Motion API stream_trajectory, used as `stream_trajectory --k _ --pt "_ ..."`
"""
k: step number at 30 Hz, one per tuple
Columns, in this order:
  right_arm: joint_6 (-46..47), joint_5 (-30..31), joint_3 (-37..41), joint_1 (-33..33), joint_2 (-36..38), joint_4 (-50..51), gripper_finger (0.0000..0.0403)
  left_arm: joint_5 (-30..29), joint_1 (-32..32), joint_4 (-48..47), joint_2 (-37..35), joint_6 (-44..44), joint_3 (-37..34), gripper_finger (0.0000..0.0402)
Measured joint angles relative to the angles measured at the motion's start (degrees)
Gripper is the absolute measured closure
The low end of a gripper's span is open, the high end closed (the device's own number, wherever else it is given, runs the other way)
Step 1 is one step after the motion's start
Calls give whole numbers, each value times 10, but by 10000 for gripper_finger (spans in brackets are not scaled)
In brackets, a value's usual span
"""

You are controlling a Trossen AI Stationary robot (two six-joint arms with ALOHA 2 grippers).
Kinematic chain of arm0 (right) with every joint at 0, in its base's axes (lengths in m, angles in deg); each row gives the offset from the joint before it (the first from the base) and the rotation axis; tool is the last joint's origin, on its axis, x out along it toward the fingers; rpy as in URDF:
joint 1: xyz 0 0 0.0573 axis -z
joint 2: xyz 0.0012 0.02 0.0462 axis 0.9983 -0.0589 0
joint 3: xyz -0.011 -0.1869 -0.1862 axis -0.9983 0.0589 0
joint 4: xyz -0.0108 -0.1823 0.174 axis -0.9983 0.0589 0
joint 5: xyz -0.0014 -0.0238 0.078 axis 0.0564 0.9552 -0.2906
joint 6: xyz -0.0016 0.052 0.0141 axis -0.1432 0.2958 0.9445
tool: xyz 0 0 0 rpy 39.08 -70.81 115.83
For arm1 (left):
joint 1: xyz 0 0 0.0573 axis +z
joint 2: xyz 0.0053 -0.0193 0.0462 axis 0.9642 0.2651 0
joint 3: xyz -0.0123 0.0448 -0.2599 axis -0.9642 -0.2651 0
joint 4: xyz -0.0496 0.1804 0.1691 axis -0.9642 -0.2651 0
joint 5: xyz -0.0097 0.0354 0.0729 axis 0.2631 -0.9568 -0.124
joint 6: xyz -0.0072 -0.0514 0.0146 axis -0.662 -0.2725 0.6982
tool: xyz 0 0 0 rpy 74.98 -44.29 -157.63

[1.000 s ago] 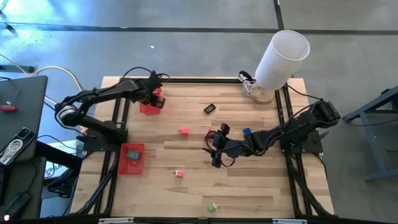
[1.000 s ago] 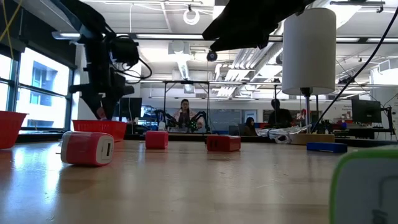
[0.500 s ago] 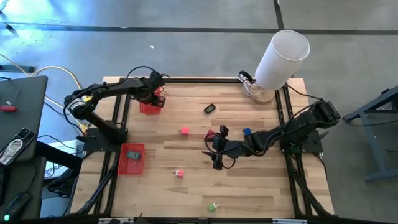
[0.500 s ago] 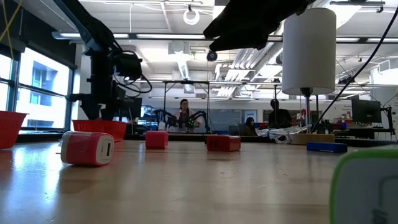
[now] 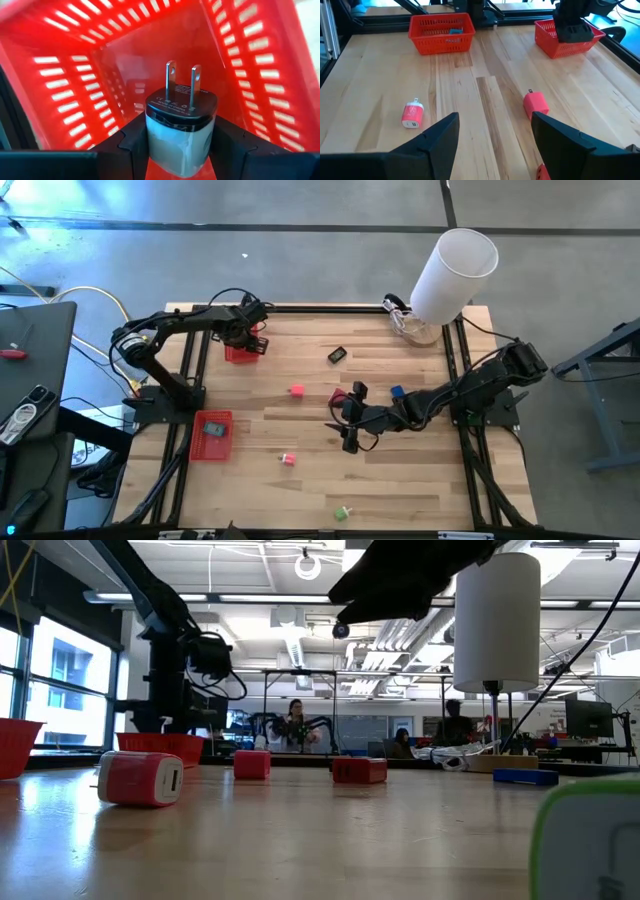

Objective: Pick & Place Office items
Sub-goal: Put the white charger adapter into the top red bin, then put the blue digital clock into the bottom red bin

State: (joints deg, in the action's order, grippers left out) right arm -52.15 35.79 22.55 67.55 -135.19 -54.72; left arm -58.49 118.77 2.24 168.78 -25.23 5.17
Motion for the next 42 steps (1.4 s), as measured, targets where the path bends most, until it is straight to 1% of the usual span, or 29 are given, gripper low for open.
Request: stream_trajectory --k 15,24,27,35,42 --pt "0 0 0 0 0 7 167 -5 4 7 0 3 0 242" --pt "0 0 0 0 0 13 167 -6 0 21 0 73 -1 240" --pt "3 0 0 0 0 19 167 -5 -2 23 0 78 -1 228" --pt "4 -16 0 0 0 19 167 -5 -2 22 0 60 -1 169" --pt "4 -16 0 0 0 19 167 -5 -2 20 0 60 -1 163"
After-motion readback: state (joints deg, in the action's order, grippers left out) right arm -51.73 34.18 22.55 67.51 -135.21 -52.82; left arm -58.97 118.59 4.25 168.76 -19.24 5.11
